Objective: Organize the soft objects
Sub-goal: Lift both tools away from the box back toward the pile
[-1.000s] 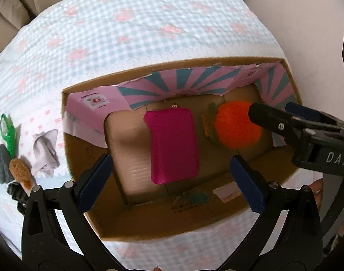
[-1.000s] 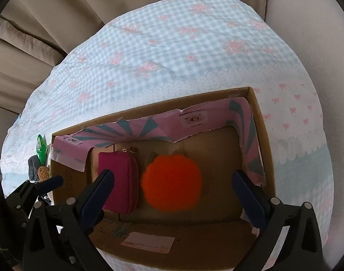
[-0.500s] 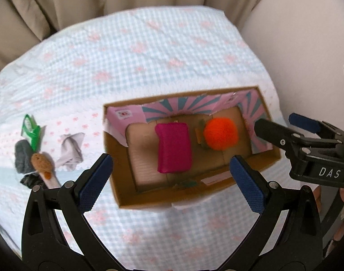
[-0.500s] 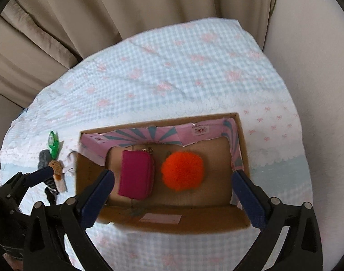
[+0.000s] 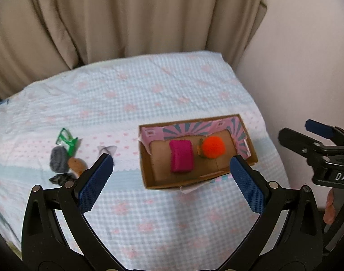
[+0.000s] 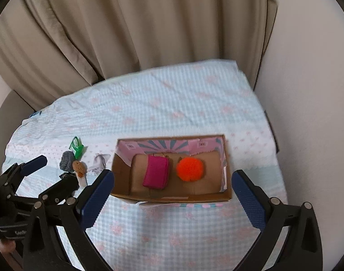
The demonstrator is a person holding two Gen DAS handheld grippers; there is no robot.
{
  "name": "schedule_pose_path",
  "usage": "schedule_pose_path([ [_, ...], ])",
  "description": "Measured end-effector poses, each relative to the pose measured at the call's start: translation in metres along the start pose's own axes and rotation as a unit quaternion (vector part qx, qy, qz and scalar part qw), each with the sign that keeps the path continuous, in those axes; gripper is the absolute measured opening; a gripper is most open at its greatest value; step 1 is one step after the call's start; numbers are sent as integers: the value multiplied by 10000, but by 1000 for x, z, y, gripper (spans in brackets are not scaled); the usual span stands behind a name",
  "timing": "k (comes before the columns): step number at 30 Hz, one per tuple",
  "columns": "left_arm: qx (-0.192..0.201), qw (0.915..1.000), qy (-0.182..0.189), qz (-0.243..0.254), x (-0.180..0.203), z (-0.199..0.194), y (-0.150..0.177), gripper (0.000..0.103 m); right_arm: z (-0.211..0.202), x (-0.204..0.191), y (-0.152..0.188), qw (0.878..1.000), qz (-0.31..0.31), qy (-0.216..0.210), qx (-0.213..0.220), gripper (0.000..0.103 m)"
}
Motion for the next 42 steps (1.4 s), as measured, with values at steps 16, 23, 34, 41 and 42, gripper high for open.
schedule_pose_path([
  [16,776,9933,-437,-733,-133,-114,55,103,-86,-106,54,9940,-364,47,1031,103],
  [23,918,9910,-382,-897,-207,-133,80,103,-96,-161,72,9906,-350,19,1320,103],
  [34,1101,9901,-254,-832,-318,-123,93,103,-60,-260,78,9876,-261,21,1546,103],
  [41,978,9942,-56,-445,-368,-68,87,103,-6,-308,79,9855,-145,191,1679,103],
  [42,980,9944,-34,-398,-372,-60,86,103,2,-314,79,9853,-130,219,1687,103],
])
Point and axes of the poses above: each gripper's, at about its wrist camera, not at the fingertips, and z roughly the way its jaws point, x to its right, y to its underside, the point moved 1 cm from there along z, roughly the way its jaws point, and after that the axes turned 12 degrees about -y, right-handed, at the moved point
